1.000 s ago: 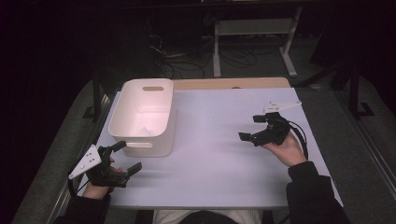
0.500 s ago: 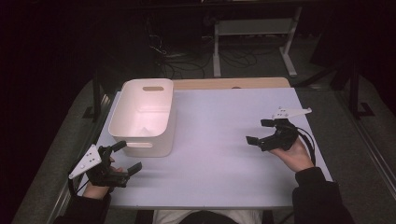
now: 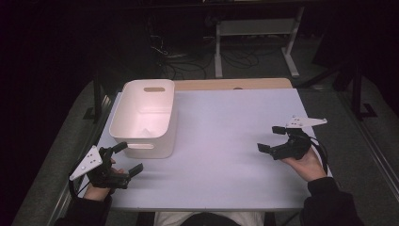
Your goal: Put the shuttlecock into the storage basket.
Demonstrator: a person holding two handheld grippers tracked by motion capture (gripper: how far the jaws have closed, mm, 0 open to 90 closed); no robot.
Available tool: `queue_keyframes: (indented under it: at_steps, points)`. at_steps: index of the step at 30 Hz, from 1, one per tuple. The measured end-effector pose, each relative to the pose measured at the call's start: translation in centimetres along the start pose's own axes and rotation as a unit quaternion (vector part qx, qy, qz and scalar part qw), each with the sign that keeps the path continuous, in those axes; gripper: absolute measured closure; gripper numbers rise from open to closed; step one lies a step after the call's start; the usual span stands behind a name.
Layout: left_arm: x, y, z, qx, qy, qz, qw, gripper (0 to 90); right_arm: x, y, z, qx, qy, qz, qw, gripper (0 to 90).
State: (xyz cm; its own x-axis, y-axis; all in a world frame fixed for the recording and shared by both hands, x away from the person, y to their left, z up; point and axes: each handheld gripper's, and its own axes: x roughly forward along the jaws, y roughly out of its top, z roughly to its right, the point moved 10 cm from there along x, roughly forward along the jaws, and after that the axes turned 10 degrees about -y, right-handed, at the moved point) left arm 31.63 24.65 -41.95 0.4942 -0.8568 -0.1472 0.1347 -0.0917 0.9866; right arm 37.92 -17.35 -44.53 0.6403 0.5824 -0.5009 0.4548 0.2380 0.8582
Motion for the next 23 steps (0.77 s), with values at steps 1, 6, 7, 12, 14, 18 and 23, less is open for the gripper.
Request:
queue_keyframes:
  at_steps: [1, 6, 7, 12, 14, 18, 23]
  points:
    - [0.0, 0.0, 0.0, 0.0, 0.0, -0.001, 1.0, 0.0, -0.4, -0.6, 0.3, 0.003, -0.003, 0.003, 1.0, 0.0]
    - [0.0, 0.0, 0.0, 0.0, 0.0, -0.001, 1.0, 0.0, -1.1, -1.3, 0.8, 0.007, -0.009, 0.011, 0.9999, 0.0]
    - [0.0, 0.0, 0.0, 0.0, 0.0, -0.001, 1.0, 0.0, -1.1, -1.3, 0.8, 0.007, -0.009, 0.011, 0.9999, 0.0]
    - [0.0, 0.0, 0.0, 0.0, 0.001, -0.001, 1.0, 0.0, -1.5, -1.9, 1.0, 0.012, -0.011, 0.017, 0.9997, 0.0]
    - [0.0, 0.0, 0.0, 0.0, 0.001, -0.001, 1.0, 0.0, -1.8, -2.5, 1.3, 0.014, -0.015, 0.018, 0.9996, 0.0]
    - [0.0, 0.0, 0.0, 0.0, 0.001, -0.001, 1.0, 0.0, -2.1, -2.8, 1.3, 0.015, -0.016, 0.02, 0.9996, 0.0]
    - [0.0, 0.0, 0.0, 0.001, 0.001, -0.001, 1.0, 0.0, -2.3, -3.4, 1.4, 0.015, -0.019, 0.019, 0.9995, 0.0]
